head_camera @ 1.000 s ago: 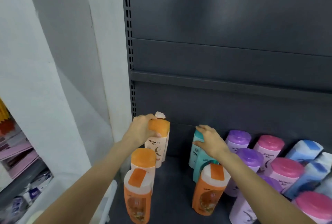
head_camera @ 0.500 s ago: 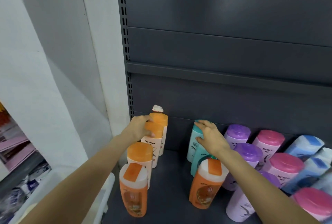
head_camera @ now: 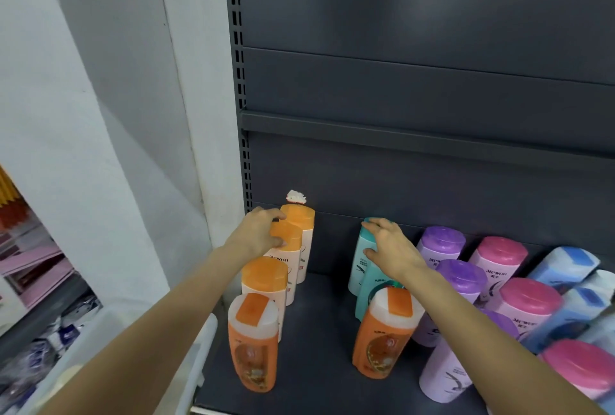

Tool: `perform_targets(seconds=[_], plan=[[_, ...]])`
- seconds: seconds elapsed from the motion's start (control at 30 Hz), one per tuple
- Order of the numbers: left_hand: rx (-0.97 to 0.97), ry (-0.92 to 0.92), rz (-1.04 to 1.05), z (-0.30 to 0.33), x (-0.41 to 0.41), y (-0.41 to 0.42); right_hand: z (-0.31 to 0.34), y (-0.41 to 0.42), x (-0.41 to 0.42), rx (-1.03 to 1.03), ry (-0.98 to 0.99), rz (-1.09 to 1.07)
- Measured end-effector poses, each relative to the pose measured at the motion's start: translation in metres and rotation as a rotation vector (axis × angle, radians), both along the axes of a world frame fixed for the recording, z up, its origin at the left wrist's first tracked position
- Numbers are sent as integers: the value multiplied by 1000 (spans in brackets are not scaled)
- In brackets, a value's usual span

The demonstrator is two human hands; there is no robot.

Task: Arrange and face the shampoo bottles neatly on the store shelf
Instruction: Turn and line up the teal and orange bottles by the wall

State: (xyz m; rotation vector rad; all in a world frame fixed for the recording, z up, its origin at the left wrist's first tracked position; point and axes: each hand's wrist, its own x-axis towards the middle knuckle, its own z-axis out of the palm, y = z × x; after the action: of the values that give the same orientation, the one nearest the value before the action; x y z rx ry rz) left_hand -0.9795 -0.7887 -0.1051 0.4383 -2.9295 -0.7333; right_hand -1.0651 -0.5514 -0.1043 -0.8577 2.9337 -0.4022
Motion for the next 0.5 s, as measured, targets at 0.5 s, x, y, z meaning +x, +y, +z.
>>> perform_targets(seconds=[0.5], plan=[[4,-158,-215,5,62,15,8,13,83,-6,-20,-27]])
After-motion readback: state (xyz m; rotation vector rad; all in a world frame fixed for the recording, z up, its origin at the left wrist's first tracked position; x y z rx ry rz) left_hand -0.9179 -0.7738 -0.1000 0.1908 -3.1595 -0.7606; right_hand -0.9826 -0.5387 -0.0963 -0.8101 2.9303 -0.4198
